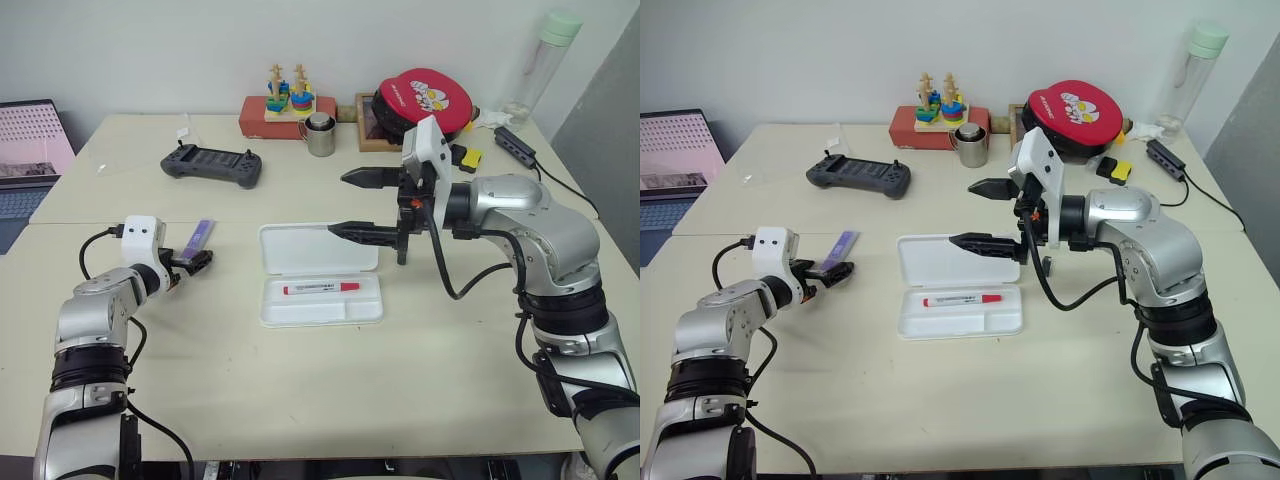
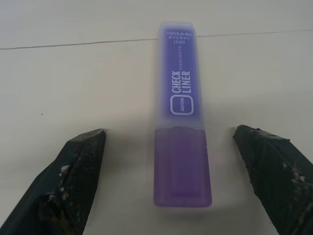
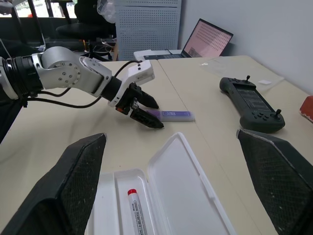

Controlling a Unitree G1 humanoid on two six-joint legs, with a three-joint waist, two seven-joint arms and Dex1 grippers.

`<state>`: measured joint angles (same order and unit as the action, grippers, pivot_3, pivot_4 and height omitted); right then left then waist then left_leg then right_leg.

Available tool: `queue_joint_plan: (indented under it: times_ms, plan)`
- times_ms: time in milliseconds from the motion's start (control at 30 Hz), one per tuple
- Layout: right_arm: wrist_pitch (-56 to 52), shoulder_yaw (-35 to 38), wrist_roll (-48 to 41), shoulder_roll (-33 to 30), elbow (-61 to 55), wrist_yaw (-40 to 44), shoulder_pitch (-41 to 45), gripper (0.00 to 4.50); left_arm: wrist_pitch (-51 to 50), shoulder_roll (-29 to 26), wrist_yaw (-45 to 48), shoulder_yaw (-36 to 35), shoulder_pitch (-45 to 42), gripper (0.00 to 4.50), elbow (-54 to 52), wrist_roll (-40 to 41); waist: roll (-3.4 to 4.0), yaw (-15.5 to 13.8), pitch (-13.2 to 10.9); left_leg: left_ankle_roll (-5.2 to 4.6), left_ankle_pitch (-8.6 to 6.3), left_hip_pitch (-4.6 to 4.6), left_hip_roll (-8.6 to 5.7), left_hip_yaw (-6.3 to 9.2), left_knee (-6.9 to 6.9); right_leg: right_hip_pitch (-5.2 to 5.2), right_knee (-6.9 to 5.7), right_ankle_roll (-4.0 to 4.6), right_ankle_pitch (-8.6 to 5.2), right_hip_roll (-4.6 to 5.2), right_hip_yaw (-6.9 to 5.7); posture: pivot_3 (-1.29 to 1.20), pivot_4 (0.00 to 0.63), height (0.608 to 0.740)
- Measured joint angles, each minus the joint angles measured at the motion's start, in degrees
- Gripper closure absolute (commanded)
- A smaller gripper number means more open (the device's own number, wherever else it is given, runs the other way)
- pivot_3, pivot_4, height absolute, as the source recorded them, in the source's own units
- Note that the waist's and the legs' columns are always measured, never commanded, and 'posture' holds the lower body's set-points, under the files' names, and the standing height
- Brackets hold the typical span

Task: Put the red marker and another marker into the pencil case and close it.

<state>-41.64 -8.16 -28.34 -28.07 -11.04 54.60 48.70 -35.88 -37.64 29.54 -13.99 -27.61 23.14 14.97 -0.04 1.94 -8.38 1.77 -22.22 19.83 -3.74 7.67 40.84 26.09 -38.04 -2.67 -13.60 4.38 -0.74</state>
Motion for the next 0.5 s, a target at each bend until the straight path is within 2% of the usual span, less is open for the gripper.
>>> queue_joint_plan:
  times_ms: [33, 67, 167, 500]
  plan:
    - [0.0, 0.0, 0.0, 0.0, 0.0, 0.0, 0.0, 0.00, -0.2, 0.0, 0.0, 0.0, -0.1, 0.37, 0.0, 0.0, 0.00, 0.0, 0.0, 0.00, 0.00, -0.01, 0.00, -0.02, 0.00, 0.00, -0.01, 0.00, 0.00, 0.00, 0.00, 0.00, 0.150, 0.740]
    - [0.0, 0.0, 0.0, 0.0, 0.0, 0.0, 0.0, 0.00, -0.3, -0.1, 0.0, 0.0, -0.1, 0.43, 0.0, -0.1, 0.00, 0.0, 0.0, 0.00, 0.00, -0.01, 0.00, -0.01, 0.00, 0.00, -0.01, 0.00, 0.00, 0.00, 0.01, 0.00, 0.150, 0.740]
    - [0.0, 0.0, 0.0, 0.0, 0.0, 0.0, 0.0, 0.00, -0.3, -0.2, -0.1, 0.0, -0.1, 1.15, 0.1, -0.4, 0.00, 0.0, 0.0, 0.00, 0.00, -0.01, -0.01, -0.01, 0.01, 0.00, -0.02, 0.00, 0.00, 0.01, 0.01, 0.00, 0.150, 0.740]
    - [0.0, 0.1, 0.0, 0.0, 0.0, 0.0, 0.0, 0.00, -0.3, -0.2, -0.5, 0.0, -0.1, 3.08, 0.1, -0.3, 0.00, 0.0, 0.0, 0.00, 0.00, -0.01, -0.01, -0.01, 0.01, 0.00, -0.02, 0.00, 0.00, 0.01, 0.02, 0.00, 0.150, 0.740]
